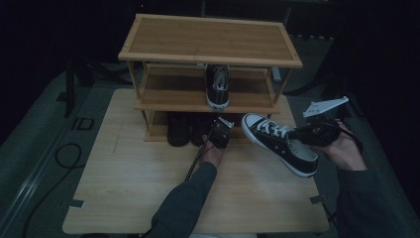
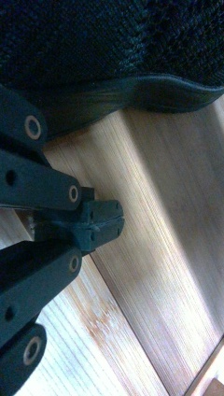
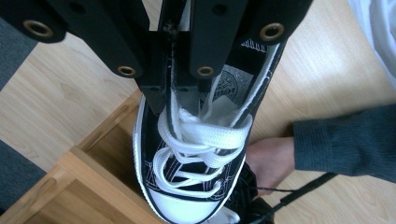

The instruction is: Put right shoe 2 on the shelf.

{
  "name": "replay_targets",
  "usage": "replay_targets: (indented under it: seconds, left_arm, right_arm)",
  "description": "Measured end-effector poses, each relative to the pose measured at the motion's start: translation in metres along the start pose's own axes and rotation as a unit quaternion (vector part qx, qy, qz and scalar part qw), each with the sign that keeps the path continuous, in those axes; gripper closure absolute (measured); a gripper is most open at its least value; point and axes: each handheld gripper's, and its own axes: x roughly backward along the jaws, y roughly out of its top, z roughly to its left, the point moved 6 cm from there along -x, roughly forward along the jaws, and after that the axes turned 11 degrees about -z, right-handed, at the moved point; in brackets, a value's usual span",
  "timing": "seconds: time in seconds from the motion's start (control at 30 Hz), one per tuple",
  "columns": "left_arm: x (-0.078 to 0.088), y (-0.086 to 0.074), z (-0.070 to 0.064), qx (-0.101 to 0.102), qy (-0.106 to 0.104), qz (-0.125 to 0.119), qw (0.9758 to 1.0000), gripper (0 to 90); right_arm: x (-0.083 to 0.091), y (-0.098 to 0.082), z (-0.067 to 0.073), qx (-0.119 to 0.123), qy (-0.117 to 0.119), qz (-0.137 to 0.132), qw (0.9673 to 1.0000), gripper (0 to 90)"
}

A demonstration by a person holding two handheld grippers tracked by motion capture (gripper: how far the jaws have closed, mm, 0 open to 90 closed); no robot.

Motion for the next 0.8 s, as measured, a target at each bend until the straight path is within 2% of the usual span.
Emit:
replay_targets:
  seconds: [0.23, 0.4, 0.57, 0.8]
  left_arm:
    - [0.001, 0.000, 0.000, 0.000, -0.006, 0.002, 1.0000, 90.0]
    - [0.002, 0.000, 0.002, -0.005, 0.001, 0.007, 1.0000, 90.0]
    - [0.001, 0.000, 0.001, -0.004, 0.001, 0.005, 1.0000, 90.0]
    - [0.001, 0.000, 0.001, -0.001, 0.004, 0.003, 1.0000, 90.0]
  right_arm:
    - [0.003, 0.012, 0.004, 0.010, 0.001, -0.010, 0.9999, 87.6]
    - [0.004, 0.024, 0.003, 0.012, 0.001, -0.020, 0.9997, 87.6]
    - [0.000, 0.035, -0.001, 0.015, -0.008, -0.022, 0.9996, 87.6]
    - [-0.012, 0.046, -0.010, 0.004, -0.019, -0.025, 0.9995, 87.6]
